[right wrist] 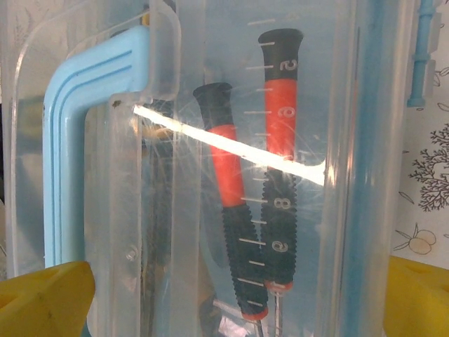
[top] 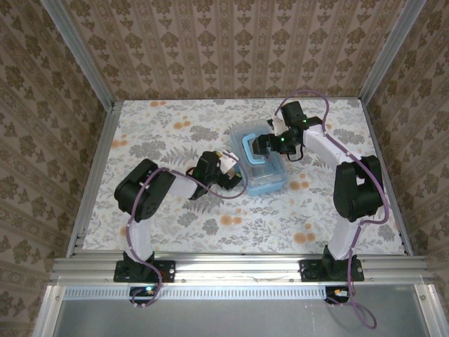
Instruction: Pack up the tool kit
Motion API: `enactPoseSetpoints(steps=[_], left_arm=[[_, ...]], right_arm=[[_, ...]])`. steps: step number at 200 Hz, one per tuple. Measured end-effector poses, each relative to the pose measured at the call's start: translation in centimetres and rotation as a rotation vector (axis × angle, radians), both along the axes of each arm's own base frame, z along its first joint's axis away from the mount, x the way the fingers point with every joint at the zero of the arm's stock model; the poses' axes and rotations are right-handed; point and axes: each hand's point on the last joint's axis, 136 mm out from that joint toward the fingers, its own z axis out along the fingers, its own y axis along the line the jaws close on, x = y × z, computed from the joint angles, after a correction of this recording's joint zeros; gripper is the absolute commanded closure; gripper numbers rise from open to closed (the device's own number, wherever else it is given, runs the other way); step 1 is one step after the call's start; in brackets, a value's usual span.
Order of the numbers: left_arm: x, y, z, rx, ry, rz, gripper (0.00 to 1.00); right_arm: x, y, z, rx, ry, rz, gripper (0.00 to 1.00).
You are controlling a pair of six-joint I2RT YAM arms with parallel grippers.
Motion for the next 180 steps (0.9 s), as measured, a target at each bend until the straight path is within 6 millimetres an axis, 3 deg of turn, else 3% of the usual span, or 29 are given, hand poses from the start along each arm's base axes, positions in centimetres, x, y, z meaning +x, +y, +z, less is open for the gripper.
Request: enactPoseSetpoints(steps=[83, 149, 180], left_arm=[[0.4, 0.6, 0.8, 0.067, -0.092, 0.151, 0.00], [1.8, 3.4, 1.7, 0.153, -0.175, 0.324, 0.00], [2.2, 4.3, 3.2, 0.170, -0.217, 0.368, 0.00]], right_arm=[[0.7, -0.1, 0.1, -0.003, -0.030, -0.005, 0.00], [0.3, 0.5, 0.0, 0.022, -0.010, 0.014, 0.00], [0.0, 0.9, 0.1, 0.037, -0.001, 0.026, 0.00]])
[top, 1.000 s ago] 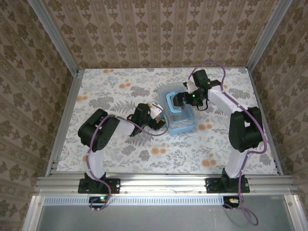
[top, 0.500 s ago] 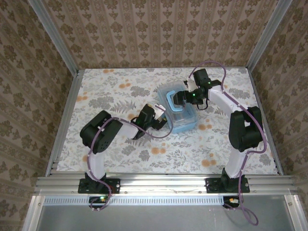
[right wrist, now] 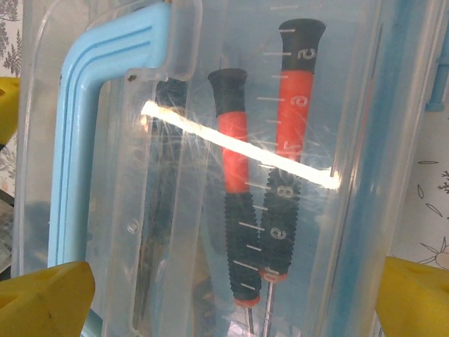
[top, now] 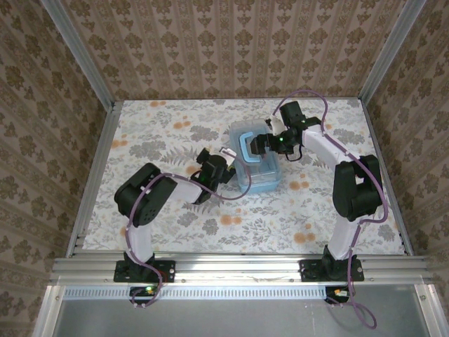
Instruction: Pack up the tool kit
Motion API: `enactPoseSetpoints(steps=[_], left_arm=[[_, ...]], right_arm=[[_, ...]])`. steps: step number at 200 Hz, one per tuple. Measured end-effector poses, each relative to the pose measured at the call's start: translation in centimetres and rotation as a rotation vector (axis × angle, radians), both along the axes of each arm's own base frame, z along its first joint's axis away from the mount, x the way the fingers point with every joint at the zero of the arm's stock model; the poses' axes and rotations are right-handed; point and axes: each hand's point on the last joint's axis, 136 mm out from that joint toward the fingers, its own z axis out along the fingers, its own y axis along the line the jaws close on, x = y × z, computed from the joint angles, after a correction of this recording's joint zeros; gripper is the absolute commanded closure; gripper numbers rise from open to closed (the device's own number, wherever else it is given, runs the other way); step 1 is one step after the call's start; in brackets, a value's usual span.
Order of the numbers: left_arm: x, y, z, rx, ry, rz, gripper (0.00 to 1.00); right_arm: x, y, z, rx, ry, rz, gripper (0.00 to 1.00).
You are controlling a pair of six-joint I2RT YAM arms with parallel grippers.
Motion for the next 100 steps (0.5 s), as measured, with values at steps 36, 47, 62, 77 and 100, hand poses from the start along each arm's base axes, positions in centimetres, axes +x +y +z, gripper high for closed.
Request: enactPoseSetpoints(steps=[36, 47, 62, 77, 100], left_arm=[[-0.1, 0.7, 0.7, 0.061, -0.023, 0.013, 0.00], [-0.1, 0.9, 0.8, 0.078, -0.028, 0.015, 0.00], [-0.2, 1.2, 1.1, 0.100, -0.033, 0.017, 0.00], [-0.2, 1.4, 1.3, 0.120, -0.038, 0.018, 0.00], [-0.2, 1.7, 1.6, 0.147, -0.048, 0.024, 0.00]], right_arm=[[-0.3, 0.4, 0.0, 0.013, 0.008, 0.010, 0.00], [-0.3, 0.5, 0.0, 0.015, 0.010, 0.012, 0.00], [-0.4, 0.6, 0.1, 0.021, 0.012, 0.015, 0.00], [-0.4, 0.7, 0.1, 0.024, 0.013, 0.017, 0.00], [-0.5, 0.7, 0.0, 0.027, 0.017, 0.020, 0.00]])
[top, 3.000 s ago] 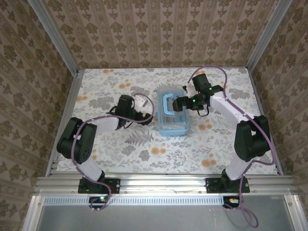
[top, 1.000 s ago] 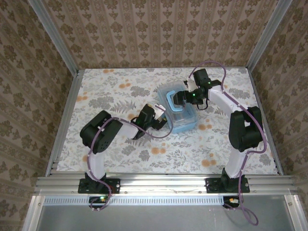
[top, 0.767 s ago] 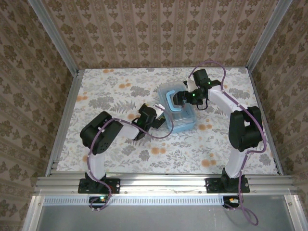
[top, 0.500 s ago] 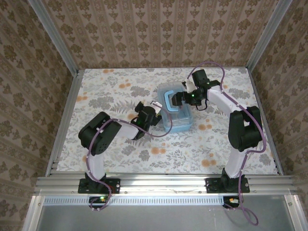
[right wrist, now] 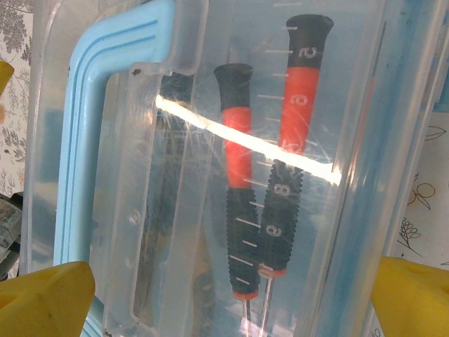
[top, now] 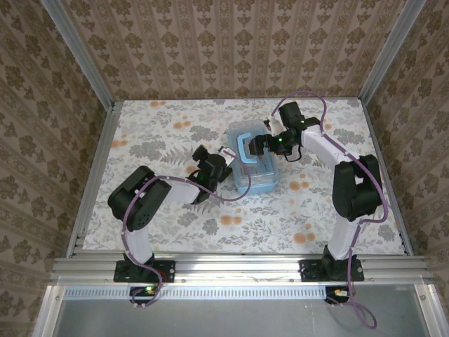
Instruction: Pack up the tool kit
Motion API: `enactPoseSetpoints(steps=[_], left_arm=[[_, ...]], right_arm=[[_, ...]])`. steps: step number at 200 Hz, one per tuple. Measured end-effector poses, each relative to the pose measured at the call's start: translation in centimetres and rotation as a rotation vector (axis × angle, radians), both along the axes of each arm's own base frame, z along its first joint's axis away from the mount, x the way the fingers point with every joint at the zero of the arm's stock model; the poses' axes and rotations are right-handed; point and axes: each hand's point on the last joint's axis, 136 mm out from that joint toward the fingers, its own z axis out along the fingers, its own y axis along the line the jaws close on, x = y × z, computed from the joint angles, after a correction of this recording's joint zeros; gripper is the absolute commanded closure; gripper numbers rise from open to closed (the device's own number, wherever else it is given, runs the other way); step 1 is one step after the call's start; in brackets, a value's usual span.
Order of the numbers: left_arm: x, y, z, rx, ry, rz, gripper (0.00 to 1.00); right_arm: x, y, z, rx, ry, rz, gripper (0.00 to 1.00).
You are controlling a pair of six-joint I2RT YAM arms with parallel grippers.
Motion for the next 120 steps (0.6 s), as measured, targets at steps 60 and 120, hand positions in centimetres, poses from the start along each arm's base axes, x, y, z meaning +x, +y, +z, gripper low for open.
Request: enactPoseSetpoints(steps=[60, 120], left_arm=[[0.4, 0.7, 1.5, 0.073, -0.055, 0.016, 0.00], [0.6, 1.0, 2.3, 0.129, -0.080, 0.014, 0.00]], right_arm=[[-0.1, 0.2, 0.0, 0.006, 0.003, 0.005, 0.00], [-0.3, 0.4, -0.1, 0.017, 0.009, 0.013, 0.00]])
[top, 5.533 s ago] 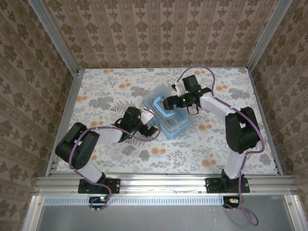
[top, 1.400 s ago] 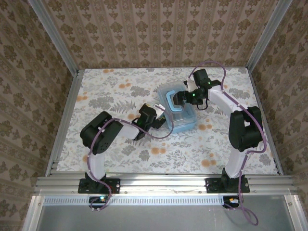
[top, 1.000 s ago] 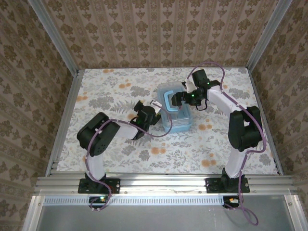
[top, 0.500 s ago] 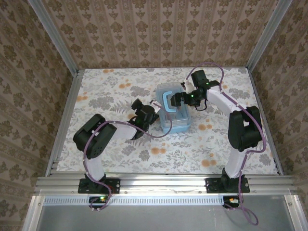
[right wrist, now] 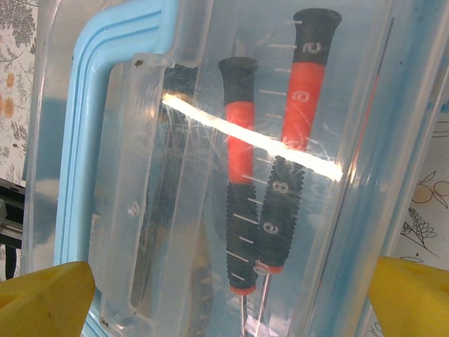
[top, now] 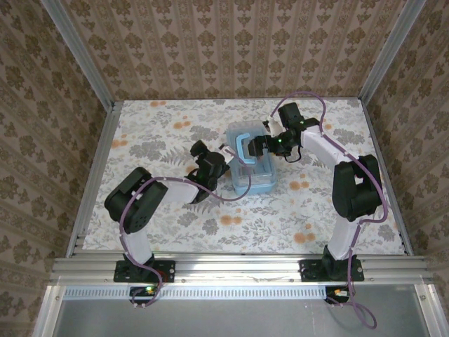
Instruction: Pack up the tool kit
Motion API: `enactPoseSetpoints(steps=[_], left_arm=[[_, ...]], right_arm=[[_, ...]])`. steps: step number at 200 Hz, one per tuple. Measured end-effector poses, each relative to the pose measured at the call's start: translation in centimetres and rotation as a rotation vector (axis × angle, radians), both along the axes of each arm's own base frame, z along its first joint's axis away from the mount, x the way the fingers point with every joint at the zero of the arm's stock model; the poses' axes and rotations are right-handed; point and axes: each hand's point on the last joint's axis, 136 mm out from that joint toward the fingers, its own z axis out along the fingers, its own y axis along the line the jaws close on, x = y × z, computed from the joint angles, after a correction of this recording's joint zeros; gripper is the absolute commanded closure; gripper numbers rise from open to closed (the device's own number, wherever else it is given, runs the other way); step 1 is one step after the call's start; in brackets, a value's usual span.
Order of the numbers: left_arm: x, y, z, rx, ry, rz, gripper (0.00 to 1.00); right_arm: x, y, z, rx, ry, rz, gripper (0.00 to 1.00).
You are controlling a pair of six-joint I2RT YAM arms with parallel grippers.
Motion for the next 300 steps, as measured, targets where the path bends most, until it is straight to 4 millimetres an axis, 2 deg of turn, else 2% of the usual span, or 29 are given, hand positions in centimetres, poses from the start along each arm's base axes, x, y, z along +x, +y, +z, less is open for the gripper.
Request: enactPoseSetpoints(steps=[54, 126, 202, 257, 300], left_arm=[[0.0, 0.2, 1.4, 0.025, -0.018, -0.003, 0.00], [0.6, 0.9, 1.7, 0.035, -0.014, 0.013, 0.00], [1.7, 0.3, 4.0, -0.070, 0.002, -0.006, 0.00], [1.4, 0.4, 2.4, -0.108, 0.091, -0.018, 0.00], [0.9, 0.4, 0.9, -0.216, 0.212, -0.054, 0.00]], right_arm=[[0.0, 0.0, -0.1, 0.001, -0.003, 0.000, 0.00], [0.1, 0.0, -0.2, 0.003, -0.008, 0.000, 0.00], [0.0, 0.0, -0.2, 0.004, -0.011, 0.000, 0.00], [0.0, 0.0, -0.2, 0.005, -0.016, 0.000, 0.00], [0.0, 0.0, -0.1, 0.008, -0.017, 0.001, 0.00]])
